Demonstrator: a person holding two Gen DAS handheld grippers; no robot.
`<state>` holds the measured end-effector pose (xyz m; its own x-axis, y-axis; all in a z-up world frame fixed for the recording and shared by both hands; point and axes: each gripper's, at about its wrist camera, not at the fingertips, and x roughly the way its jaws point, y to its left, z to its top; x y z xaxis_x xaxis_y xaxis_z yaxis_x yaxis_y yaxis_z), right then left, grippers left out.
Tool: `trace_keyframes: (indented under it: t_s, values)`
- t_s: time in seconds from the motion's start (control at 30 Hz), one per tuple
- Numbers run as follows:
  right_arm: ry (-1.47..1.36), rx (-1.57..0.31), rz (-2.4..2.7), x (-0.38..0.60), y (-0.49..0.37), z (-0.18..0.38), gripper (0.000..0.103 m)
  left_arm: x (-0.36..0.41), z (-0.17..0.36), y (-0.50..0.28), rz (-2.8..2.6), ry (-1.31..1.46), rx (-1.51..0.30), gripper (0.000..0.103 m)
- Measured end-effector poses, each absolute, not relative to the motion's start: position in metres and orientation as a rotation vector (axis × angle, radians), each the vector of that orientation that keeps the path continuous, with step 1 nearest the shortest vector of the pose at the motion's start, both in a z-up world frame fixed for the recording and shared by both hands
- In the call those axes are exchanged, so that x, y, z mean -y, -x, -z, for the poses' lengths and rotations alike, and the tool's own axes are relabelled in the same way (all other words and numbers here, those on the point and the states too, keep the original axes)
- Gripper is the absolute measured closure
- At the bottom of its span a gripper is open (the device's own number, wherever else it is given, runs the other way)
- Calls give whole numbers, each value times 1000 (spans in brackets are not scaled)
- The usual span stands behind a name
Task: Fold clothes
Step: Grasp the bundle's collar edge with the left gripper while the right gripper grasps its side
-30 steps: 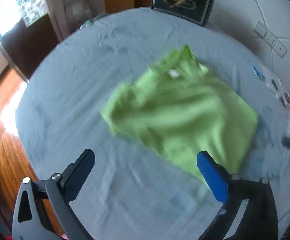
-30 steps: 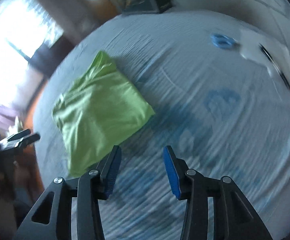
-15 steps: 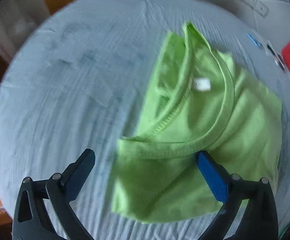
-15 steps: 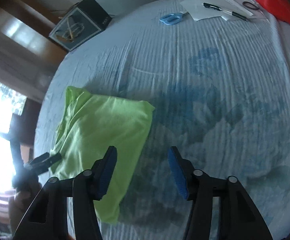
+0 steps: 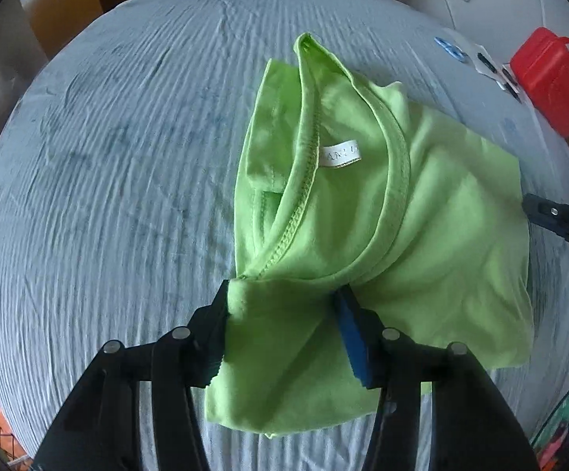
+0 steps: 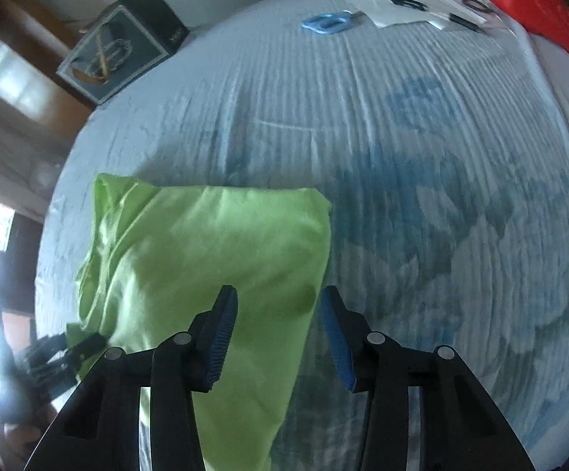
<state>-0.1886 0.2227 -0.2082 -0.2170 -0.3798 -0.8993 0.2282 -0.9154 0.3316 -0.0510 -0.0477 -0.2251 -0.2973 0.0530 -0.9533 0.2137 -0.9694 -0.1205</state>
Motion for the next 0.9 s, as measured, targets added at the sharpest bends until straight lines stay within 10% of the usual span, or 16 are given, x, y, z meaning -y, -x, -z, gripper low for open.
trace_keyframes:
  t_s: [0.17, 0.3, 0.9]
  values:
    - [-1676, 150, 2221, -215, 188, 217, 58, 49, 225, 50, 2451, -1818, -363, 71]
    - [-1661, 93, 2138, -195, 181, 217, 85, 56, 230, 53, 2465, -1822, -351, 72]
    - [-1678, -105, 2172, -177, 168, 223, 86, 46, 233, 49, 2480, -1779, -298, 80]
